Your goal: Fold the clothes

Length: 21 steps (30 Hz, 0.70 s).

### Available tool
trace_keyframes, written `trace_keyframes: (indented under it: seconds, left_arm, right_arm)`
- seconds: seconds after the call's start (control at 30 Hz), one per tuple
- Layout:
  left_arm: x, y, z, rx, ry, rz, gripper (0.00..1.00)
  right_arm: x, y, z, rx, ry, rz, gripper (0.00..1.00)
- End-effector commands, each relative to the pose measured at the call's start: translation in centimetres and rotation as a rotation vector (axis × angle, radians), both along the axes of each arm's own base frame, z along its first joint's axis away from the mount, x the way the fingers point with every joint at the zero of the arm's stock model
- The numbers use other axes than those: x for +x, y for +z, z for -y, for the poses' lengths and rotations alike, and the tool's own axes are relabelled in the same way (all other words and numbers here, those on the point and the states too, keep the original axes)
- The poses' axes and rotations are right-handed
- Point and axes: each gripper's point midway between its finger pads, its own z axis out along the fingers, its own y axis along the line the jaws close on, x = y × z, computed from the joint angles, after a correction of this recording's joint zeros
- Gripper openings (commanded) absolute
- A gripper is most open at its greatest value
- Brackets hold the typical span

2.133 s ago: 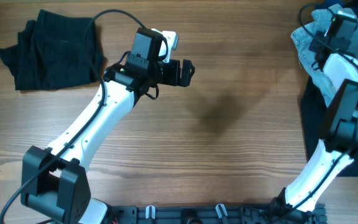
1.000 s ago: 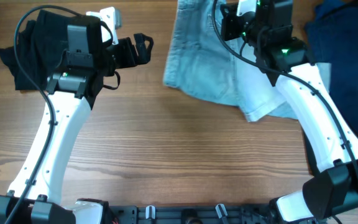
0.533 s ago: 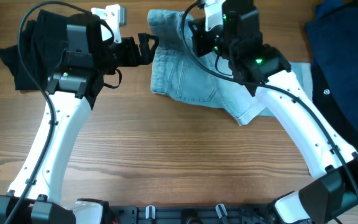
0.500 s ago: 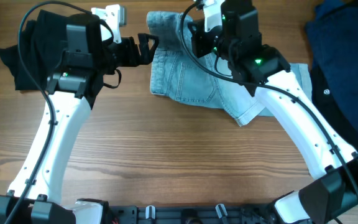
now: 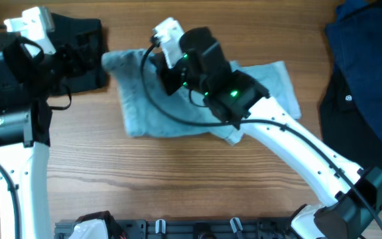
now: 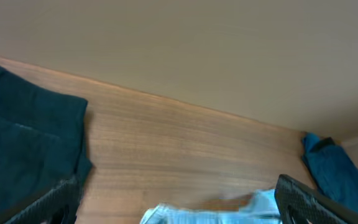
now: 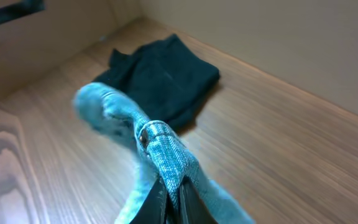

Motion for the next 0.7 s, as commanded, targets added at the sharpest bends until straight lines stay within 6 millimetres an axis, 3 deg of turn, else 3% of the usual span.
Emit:
trace_keyframes:
  seconds: [0.0, 0.13, 0.27, 0.53, 0.57, 0.6, 0.67]
  left_arm:
    - [-0.5, 0.7, -0.7, 0.013, 0.008, 0.011, 1.0]
    - [-0.6, 0.5, -0.7, 0.011, 0.008, 0.001, 1.0]
    - [-0.7, 0.4, -0.7, 0.01, 0.008, -0.002, 1.0]
    - [-1.2, -0.6, -0.6, 0.001, 0.008, -0.048, 1.0]
    - [-1.3, -0.8, -0.6, -0.001, 0.008, -0.059, 1.0]
    - [-1.3, -1.0, -0.5, -0.003, 0.008, -0.067, 1.0]
    - [-1.4, -1.2, -0.6, -0.002, 0.014, -0.08, 1.0]
  right_arm:
    - [0.6, 1.4, 0.3, 0.025, -0.044, 0.038, 0.04]
    - [1.9, 0.5, 0.0, 0.005, -0.055, 0.068, 0.05]
    - [4.7, -2.5, -0.8, -0.011, -0.087, 0.074, 0.05]
    - [12.5, -8.7, -1.5, 0.022, -0.151, 0.192, 0.09]
    - [13.3, -9.2, -1.3, 0.034, -0.168, 0.204, 0.5]
    - [13.7, -9.3, -1.1, 0.048, -0.181, 0.203, 1.0]
    - [14.4, -8.7, -0.1, 0.086, -0.218, 0.181, 1.0]
